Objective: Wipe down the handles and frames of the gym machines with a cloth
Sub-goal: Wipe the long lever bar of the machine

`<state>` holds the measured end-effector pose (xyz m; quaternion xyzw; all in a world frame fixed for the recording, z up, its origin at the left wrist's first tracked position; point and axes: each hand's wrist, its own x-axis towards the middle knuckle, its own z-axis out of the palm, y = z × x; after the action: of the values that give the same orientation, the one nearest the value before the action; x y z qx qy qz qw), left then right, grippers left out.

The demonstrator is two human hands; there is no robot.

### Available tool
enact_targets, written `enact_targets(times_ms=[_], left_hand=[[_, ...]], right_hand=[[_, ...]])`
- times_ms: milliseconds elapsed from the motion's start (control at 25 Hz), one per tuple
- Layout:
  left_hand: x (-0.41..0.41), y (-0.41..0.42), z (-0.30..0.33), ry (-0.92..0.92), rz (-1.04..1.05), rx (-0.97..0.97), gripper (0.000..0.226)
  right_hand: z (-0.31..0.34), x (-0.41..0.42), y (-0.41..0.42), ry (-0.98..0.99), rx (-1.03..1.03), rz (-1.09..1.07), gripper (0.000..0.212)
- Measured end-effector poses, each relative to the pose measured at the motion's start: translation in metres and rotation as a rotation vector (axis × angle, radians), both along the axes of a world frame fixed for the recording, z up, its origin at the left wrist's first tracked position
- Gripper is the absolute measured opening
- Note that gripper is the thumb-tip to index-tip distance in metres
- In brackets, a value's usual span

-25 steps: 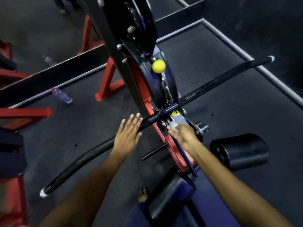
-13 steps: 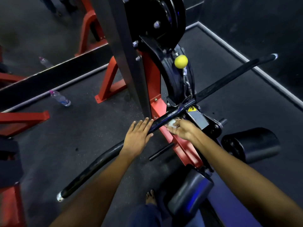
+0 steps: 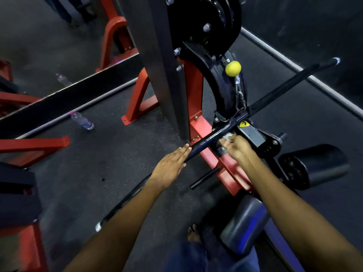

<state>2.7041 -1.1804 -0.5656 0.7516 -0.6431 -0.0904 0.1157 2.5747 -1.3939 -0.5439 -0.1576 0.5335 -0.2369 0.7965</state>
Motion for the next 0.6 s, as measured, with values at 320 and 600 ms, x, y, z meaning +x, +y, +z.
enact_targets(times_ms=[320,600], left_hand=[[0.001,0.026,0.01,0.071,0.036,0.039,0.05],[-0.002,0.042,0.01,0.068,0.182,0.121,0.052]], right_hand=[[0.01,0.002,0.029,0.049,-0.02,0.146,0.033],[0.011,0.014,0.084,0.055,-0.058,0.435,0.036]])
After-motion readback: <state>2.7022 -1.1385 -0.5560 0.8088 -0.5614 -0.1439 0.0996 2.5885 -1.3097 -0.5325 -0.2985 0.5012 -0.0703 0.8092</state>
